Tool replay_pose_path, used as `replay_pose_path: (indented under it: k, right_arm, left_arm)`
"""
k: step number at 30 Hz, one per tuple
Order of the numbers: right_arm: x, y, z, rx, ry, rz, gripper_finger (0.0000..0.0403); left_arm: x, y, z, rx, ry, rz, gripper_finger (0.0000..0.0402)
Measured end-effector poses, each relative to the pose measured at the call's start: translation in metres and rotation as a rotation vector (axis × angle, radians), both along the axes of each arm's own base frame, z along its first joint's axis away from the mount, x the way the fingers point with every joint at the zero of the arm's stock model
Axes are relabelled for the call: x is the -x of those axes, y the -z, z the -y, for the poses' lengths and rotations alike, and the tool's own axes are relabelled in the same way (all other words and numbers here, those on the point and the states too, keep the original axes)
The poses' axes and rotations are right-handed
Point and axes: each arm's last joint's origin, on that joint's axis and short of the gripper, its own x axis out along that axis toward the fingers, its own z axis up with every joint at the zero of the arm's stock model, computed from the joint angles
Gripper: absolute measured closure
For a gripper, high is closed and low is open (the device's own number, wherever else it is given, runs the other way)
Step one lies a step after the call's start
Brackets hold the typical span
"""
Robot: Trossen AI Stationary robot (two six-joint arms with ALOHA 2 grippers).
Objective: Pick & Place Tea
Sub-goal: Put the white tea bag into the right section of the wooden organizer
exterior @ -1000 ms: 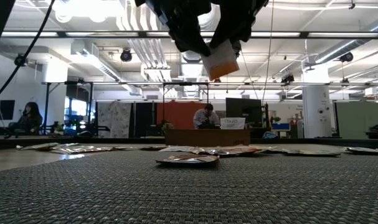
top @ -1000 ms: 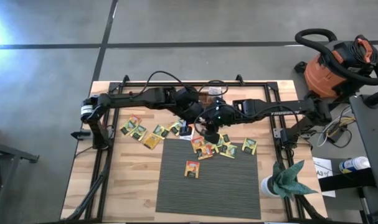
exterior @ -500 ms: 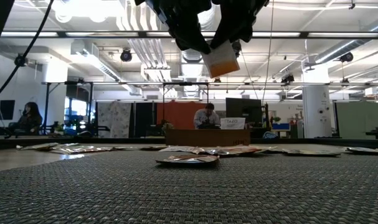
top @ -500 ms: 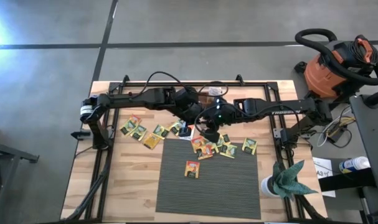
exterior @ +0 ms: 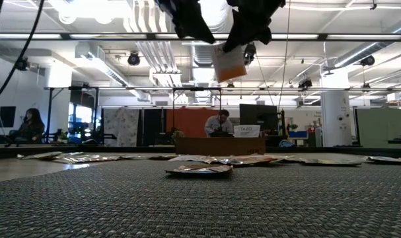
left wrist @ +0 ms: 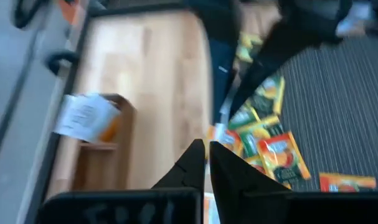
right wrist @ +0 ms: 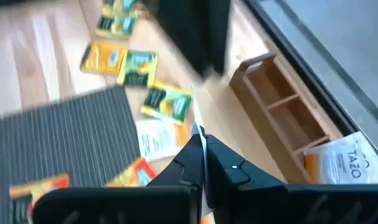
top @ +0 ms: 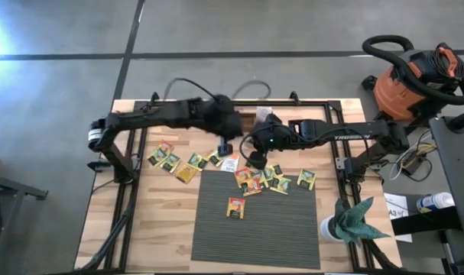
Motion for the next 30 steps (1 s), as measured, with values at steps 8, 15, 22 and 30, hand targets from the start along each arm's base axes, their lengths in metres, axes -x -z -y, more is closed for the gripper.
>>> replay_pose_path:
  k: [8, 15, 22, 30]
  right_arm:
    - [0.001, 0.006, 0.016, -0.039, 0.131, 0.043, 0.0394]
    - [0.01, 0.023, 0.053, -0.05, 0.258, 0.008, 0.0394]
    - [0.027, 0.037, 0.109, -0.085, 0.287, 0.003, 0.0394]
    - [0.047, 0.054, 0.149, -0.088, 0.225, 0.029, 0.0394]
  left_arm:
    - [0.033, -0.008, -0.009, 0.012, -0.023, 0.036, 0.0372]
    - [0.091, -0.001, 0.011, 0.105, 0.125, 0.218, 0.0372]
    - [0.135, 0.016, 0.02, 0.035, 0.054, 0.441, 0.0372]
    - [0.151, 0.023, 0.013, 0.027, -0.186, 0.479, 0.0371]
